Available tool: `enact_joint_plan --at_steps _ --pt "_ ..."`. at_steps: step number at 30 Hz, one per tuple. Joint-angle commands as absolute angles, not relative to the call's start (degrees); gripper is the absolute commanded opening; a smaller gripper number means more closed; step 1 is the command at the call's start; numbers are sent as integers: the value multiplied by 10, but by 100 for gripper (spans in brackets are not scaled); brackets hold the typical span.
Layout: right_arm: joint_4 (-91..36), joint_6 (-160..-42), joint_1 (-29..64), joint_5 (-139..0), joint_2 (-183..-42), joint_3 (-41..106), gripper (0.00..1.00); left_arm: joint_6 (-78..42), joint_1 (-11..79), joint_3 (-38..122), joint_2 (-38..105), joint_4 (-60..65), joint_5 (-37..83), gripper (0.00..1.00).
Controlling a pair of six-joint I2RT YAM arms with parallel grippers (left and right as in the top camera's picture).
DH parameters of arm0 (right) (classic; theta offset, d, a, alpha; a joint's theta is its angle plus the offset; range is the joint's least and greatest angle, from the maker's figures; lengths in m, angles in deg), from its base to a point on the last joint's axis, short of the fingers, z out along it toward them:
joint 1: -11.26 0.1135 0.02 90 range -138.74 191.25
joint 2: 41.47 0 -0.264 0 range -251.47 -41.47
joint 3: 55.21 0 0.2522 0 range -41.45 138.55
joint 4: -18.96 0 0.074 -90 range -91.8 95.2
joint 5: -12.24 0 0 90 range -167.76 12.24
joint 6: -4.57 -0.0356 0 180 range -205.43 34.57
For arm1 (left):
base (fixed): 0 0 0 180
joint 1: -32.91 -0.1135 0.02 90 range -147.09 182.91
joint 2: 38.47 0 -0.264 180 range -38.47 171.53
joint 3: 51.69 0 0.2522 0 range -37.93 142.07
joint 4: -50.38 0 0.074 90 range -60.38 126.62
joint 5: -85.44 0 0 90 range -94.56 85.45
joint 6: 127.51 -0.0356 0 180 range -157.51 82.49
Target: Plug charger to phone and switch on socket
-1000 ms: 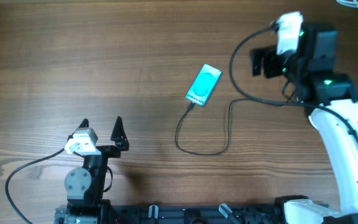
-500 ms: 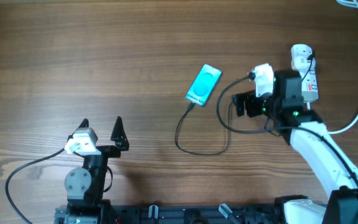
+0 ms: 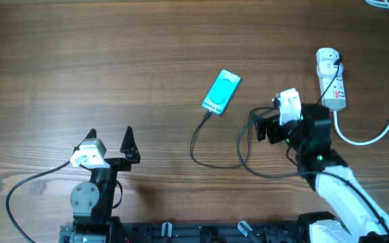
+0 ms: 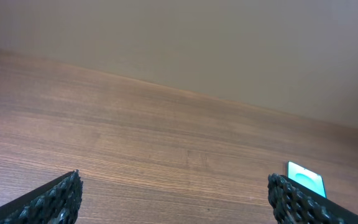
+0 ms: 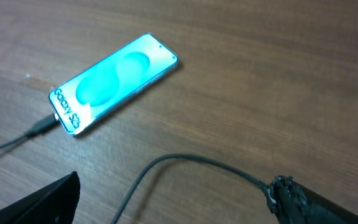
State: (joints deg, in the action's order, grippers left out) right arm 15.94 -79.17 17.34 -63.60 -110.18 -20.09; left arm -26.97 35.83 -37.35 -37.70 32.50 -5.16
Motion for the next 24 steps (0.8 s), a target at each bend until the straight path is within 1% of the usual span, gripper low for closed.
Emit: enact_joint_plan --at_steps 1,14,19,24 --pt "204 -796 176 -626 -1079 -257 100 -281 359 -376 -383 325 -55 100" --pt "321 -821 176 -626 -966 -409 100 -281 359 -376 -383 325 -55 100" --pt "300 -820 176 -628 -927 -412 100 -281 359 -376 -383 325 -55 100" --pt "242 -820 176 -640 -872 -412 100 -281 359 -376 -383 325 -55 100"
